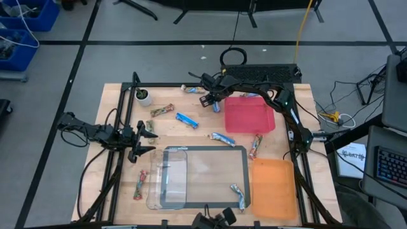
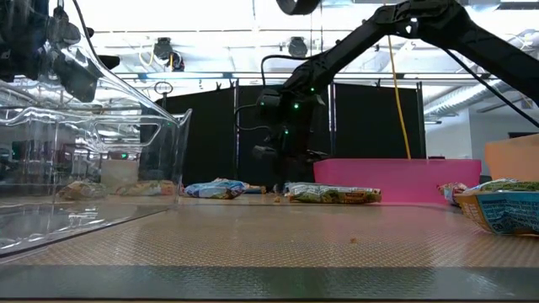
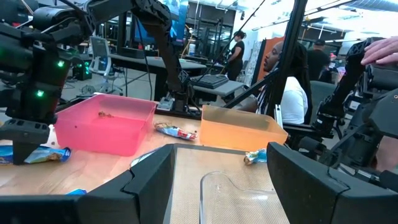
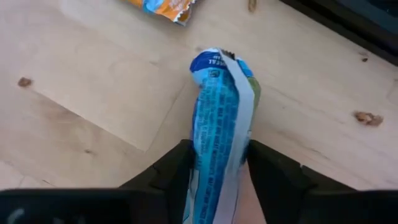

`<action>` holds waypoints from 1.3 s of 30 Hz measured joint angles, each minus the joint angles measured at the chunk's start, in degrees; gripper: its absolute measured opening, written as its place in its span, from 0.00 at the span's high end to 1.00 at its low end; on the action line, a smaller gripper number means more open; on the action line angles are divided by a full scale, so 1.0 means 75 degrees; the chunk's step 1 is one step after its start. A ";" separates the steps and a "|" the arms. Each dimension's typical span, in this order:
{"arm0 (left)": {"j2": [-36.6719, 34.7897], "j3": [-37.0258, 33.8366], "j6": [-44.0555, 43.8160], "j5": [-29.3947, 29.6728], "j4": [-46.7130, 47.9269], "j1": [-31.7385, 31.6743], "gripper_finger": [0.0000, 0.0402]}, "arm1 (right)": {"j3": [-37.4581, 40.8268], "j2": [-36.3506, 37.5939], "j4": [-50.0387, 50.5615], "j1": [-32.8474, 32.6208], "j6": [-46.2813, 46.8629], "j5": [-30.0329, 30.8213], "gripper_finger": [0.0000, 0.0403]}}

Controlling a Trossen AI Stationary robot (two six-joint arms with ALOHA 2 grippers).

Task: Pick and place Granola Bars by type
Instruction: Put the top left blue granola bar into the red bin

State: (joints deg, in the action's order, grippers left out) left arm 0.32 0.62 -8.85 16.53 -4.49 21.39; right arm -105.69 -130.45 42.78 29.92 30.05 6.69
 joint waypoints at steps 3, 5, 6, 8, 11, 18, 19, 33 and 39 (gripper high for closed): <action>-0.0001 0.0000 0.0002 0.0000 0.0000 0.0000 0.36 | 0.0000 0.0000 0.0085 0.0001 -0.0143 -0.0196 0.72; 0.0000 0.0000 0.0002 0.0000 0.0000 0.0000 0.36 | 0.0000 0.0000 0.0107 0.0000 -0.0163 -0.0309 0.76; 0.0000 0.0000 0.0002 0.0001 0.0000 -0.0001 0.36 | 0.0000 0.0000 0.0102 -0.0002 -0.0182 -0.0307 0.79; -0.0001 0.0000 0.0002 0.0000 0.0000 -0.0001 0.36 | 0.0000 0.0003 0.0073 -0.0002 -0.0270 -0.0310 0.83; -0.0001 0.0000 0.0002 0.0000 0.0000 -0.0001 0.36 | -0.0003 0.0003 0.0048 -0.0002 -0.0362 -0.0310 0.87; -0.0001 0.0000 0.0002 0.0000 0.0000 -0.0001 0.36 | -0.0006 0.0009 0.0042 -0.0002 -0.0744 -0.0310 0.91; -0.0002 0.0000 0.0001 0.0000 0.0000 -0.0003 0.36 | -0.0012 0.0009 0.0067 -0.0002 -0.0811 -0.0310 0.92; -0.0003 0.0000 0.0002 0.0000 0.0003 0.0000 0.36 | -0.1353 0.0617 0.1415 -0.0087 -0.1962 -0.0205 0.98; -0.0002 0.0000 0.0002 0.0000 0.0001 -0.0001 0.36 | -0.1355 0.1353 0.1751 -0.0156 -0.1804 -0.0075 0.98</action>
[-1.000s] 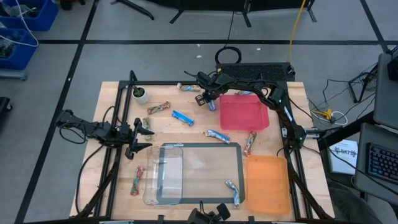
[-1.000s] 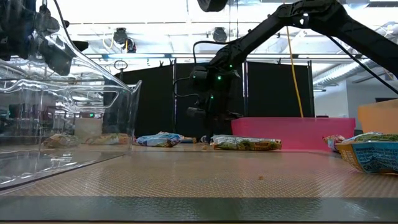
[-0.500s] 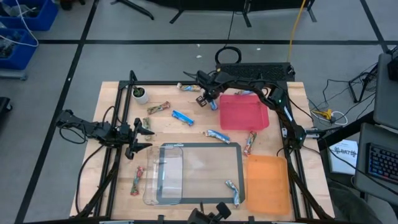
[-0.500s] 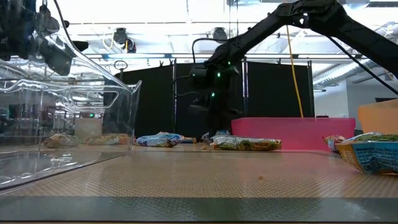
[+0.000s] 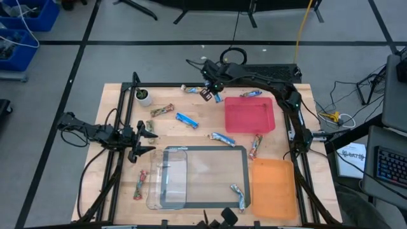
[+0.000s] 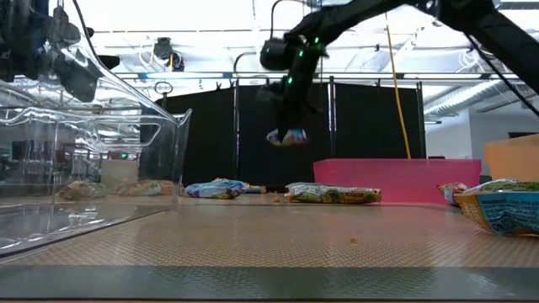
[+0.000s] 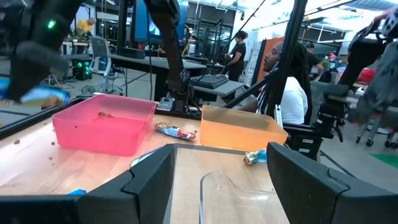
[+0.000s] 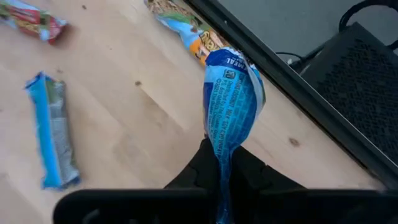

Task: Pick and place Granola Bars by type
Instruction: Put the top left blue granola bar into the red bin

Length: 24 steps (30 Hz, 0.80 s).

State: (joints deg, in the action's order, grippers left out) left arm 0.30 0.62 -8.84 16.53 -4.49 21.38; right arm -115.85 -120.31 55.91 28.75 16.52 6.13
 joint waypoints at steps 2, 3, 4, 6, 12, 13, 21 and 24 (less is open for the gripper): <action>0.0002 0.0000 0.0000 0.0000 0.0002 0.0001 0.36 | -0.0005 0.0234 0.0220 -0.0031 0.0099 0.0004 0.98; 0.0001 0.0000 0.0000 0.0000 -0.0001 0.0000 0.36 | -0.0006 0.0351 0.0328 -0.0040 0.0133 0.0005 0.98; -0.0001 0.0000 0.0000 0.0000 0.0002 0.0001 0.36 | -0.0006 0.0460 0.0487 -0.0044 0.0145 0.0020 0.98; -0.0001 0.0000 0.0000 0.0000 -0.0001 0.0000 0.36 | -0.0003 0.0679 0.0775 -0.0081 0.0166 0.0173 0.98; 0.0001 0.0000 0.0000 0.0000 -0.0001 0.0001 0.36 | -0.0003 0.1397 0.1469 -0.0102 0.0301 0.0230 0.98; 0.0000 0.0000 0.0000 0.0000 0.0000 -0.0002 0.36 | -0.0003 0.1510 0.1577 -0.0102 0.0338 0.0232 0.98; 0.0000 0.0000 0.0000 0.0001 -0.0001 -0.0001 0.36 | -0.0003 0.2425 0.2588 -0.0099 0.0520 0.0550 0.98; 0.0002 0.0000 0.0000 0.0000 0.0002 0.0001 0.36 | -0.0003 0.2776 0.3101 -0.0090 0.0615 0.0808 0.98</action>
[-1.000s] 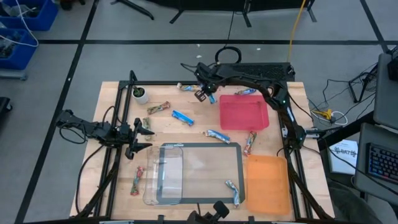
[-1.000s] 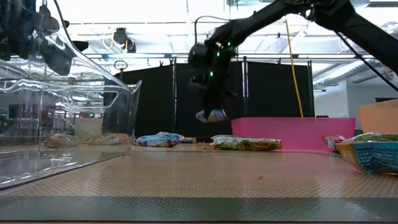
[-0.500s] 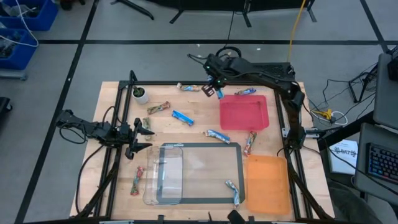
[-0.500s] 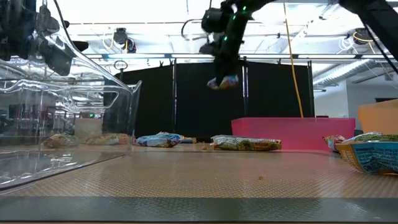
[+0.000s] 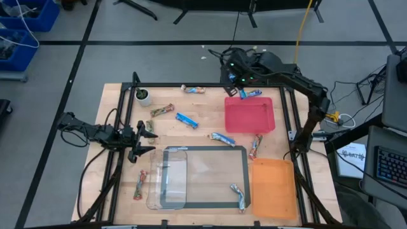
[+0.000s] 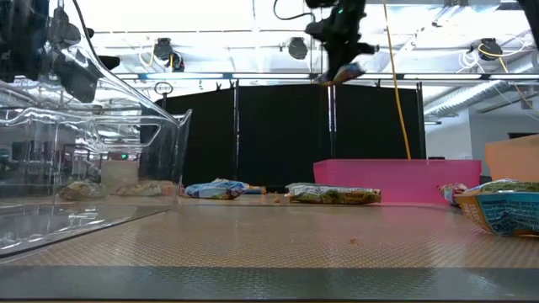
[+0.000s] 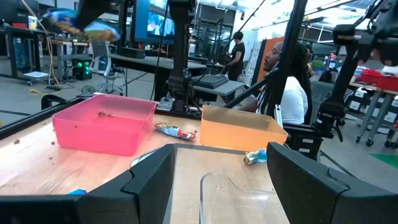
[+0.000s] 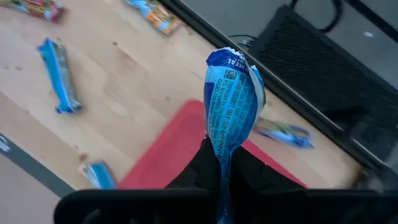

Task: Pick and place Granola Bars by type
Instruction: Put the top left blue granola bar into the red bin

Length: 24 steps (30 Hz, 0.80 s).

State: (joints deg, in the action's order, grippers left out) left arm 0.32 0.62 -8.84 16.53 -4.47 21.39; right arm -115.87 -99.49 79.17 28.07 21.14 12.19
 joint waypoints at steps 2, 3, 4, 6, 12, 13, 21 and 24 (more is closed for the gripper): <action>-0.0003 0.0000 0.0000 0.0000 -0.0003 0.0000 0.36 | 0.0000 0.0236 0.0340 0.0056 0.0088 0.0011 0.98; -0.0001 0.0000 0.0000 0.0000 -0.0003 -0.0002 0.36 | 0.0000 0.0335 0.0500 0.0073 0.0131 0.0016 0.98; -0.0003 0.0000 0.0000 0.0000 -0.0003 -0.0003 0.36 | 0.0000 0.0430 0.0661 0.0111 0.0181 0.0028 0.98; -0.0002 0.0000 0.0000 0.0001 -0.0003 -0.0002 0.36 | 0.0000 0.0614 0.1019 0.0163 0.0323 0.0178 0.98; -0.0001 0.0000 0.0000 0.0000 -0.0002 -0.0002 0.36 | 0.0335 0.1267 0.1417 0.0388 0.0740 0.0565 0.98; -0.0001 0.0000 0.0000 0.0000 -0.0003 -0.0003 0.36 | 0.0440 0.1366 0.1423 0.0426 0.0816 0.0572 0.98; 0.0000 0.0000 0.0002 0.0000 -0.0003 -0.0001 0.36 | 0.2103 0.2206 0.1378 0.0813 0.1304 0.0545 0.98; 0.0000 0.0000 0.0003 0.0000 -0.0003 0.0000 0.36 | 0.2964 0.2564 0.0947 0.0891 0.1419 0.0528 0.98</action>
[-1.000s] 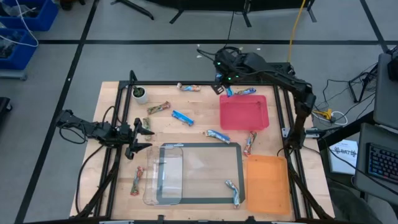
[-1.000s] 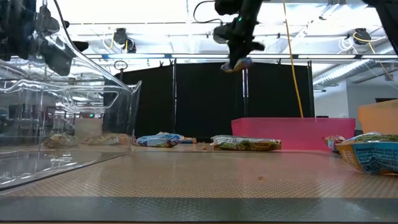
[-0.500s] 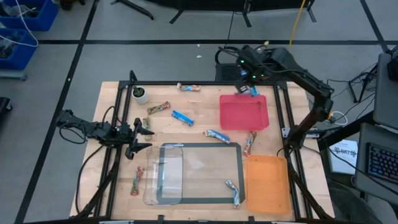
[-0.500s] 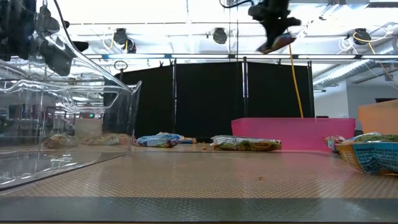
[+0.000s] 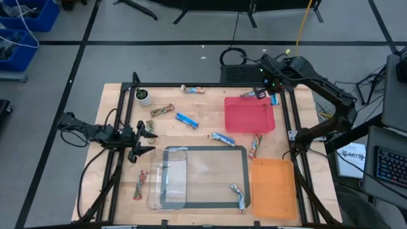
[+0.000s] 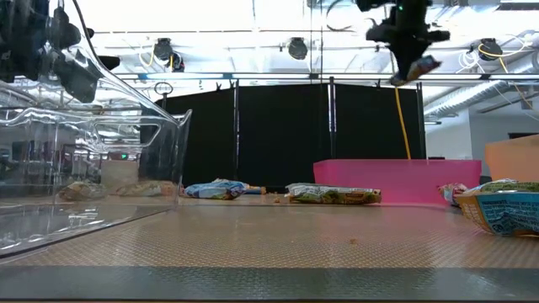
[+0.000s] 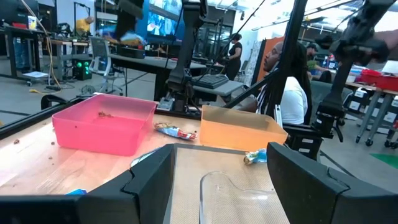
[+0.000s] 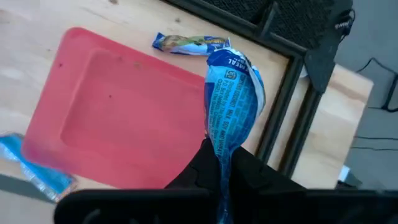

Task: Pick and place Granola Bars by type
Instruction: Put the top left blue granola bar into the red bin

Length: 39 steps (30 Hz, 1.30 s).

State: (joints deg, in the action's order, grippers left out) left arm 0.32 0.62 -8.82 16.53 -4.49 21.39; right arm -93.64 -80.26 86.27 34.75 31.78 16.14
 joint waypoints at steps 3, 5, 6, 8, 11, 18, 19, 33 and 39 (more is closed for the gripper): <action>0.0000 0.0000 -0.0002 0.0000 0.0000 -0.0002 0.36 | 0.0963 0.0308 -0.0719 0.0071 -0.0004 -0.0178 0.98; 0.0000 0.0000 0.0000 0.0000 0.0000 0.0000 0.36 | 0.1546 0.0455 -0.1272 0.0071 -0.0086 -0.0189 0.98; 0.0000 0.0000 -0.0002 0.0000 0.0000 -0.0002 0.36 | 0.1789 0.0509 -0.1500 0.0071 -0.0100 -0.0191 0.98; 0.0000 0.0000 -0.0002 0.0000 0.0000 -0.0003 0.36 | 0.2195 0.0540 -0.1780 0.0071 -0.0070 -0.0194 0.98; 0.0000 0.0000 -0.0003 0.0000 0.0000 -0.0003 0.36 | 0.2650 0.0539 -0.2009 0.0071 -0.0043 -0.0216 0.98; 0.0000 0.0000 -0.0003 0.0000 0.0000 -0.0003 0.36 | 0.3591 0.0544 -0.3024 0.0071 0.0015 -0.0228 0.98; 0.0000 0.0000 -0.0003 0.0000 0.0000 -0.0003 0.36 | 0.3701 0.0544 -0.3177 0.0071 0.0015 -0.0228 0.98; 0.0000 0.0000 -0.0003 0.0000 0.0000 -0.0003 0.36 | 0.4915 0.0544 -0.4525 0.0071 0.0089 -0.0391 0.98; 0.0000 0.0000 -0.0003 0.0000 0.0000 -0.0002 0.36 | 0.5614 0.0544 -0.5078 0.0071 0.0323 -0.0592 0.98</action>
State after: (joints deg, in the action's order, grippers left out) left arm 0.32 0.62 -8.84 16.53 -4.49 21.37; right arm -51.54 -76.18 48.19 35.29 34.21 11.70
